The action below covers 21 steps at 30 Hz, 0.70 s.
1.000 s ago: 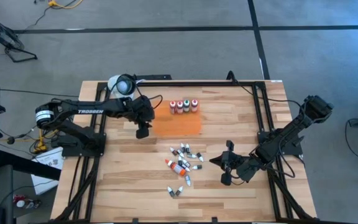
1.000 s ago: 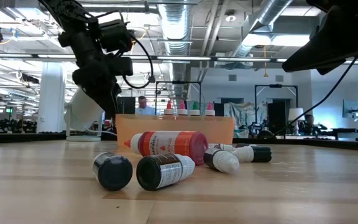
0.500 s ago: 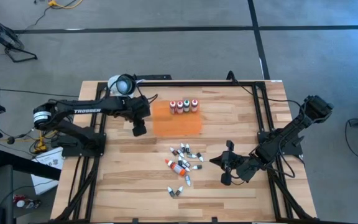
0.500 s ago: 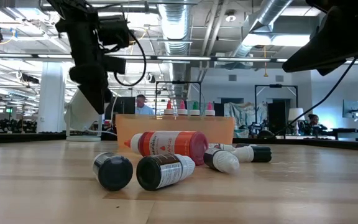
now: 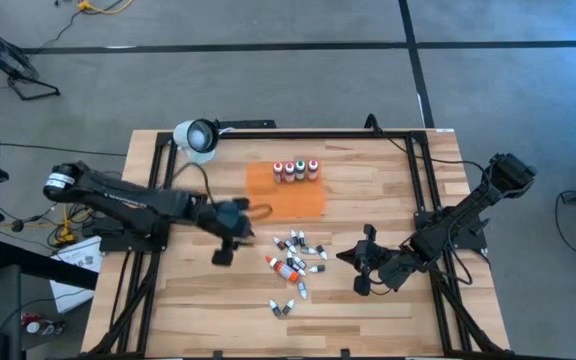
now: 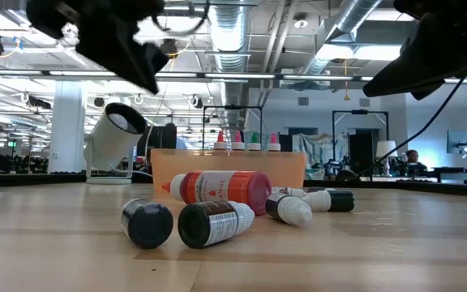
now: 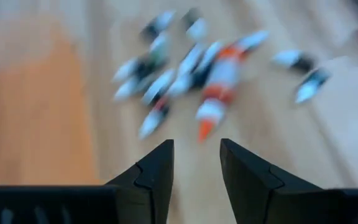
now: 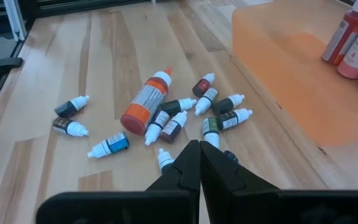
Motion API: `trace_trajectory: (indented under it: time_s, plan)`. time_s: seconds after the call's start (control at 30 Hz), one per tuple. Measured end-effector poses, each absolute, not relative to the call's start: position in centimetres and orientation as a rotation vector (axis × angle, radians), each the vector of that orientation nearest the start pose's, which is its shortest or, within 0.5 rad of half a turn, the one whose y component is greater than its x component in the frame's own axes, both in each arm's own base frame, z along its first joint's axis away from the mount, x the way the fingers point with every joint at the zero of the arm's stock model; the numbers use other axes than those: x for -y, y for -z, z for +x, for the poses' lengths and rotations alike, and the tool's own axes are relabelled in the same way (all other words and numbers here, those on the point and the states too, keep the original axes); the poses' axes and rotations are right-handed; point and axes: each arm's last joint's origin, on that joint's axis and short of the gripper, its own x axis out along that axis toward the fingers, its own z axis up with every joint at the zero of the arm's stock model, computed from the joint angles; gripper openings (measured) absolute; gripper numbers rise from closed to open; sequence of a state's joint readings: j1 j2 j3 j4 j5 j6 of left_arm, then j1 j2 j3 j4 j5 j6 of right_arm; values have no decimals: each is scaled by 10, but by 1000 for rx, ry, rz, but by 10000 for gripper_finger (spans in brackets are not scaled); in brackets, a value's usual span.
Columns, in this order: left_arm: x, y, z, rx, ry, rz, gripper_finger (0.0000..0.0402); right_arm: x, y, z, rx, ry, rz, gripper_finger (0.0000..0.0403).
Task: Pick & Place food coloring
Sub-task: Put the big orange food coloring bottle into the orange bin
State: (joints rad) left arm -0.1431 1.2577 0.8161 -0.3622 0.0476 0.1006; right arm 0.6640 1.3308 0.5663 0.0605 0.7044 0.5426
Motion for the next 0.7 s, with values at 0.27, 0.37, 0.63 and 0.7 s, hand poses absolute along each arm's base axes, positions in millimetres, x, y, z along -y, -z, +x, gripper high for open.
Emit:
trace_trajectory:
  time_s: [0.27,0.37,0.63,0.7]
  plan:
    - [81,-204,282,-675,369,269,125,-136,-176,204,-510,184,100,1]
    - [83,-185,291,-723,372,278,129,-136,-176,204,-510,184,101,1]
    - [77,-145,307,-813,345,265,155,-136,-175,203,-511,183,100,1]
    - [76,-144,309,-798,341,265,161,-136,-175,203,-512,183,100,1]
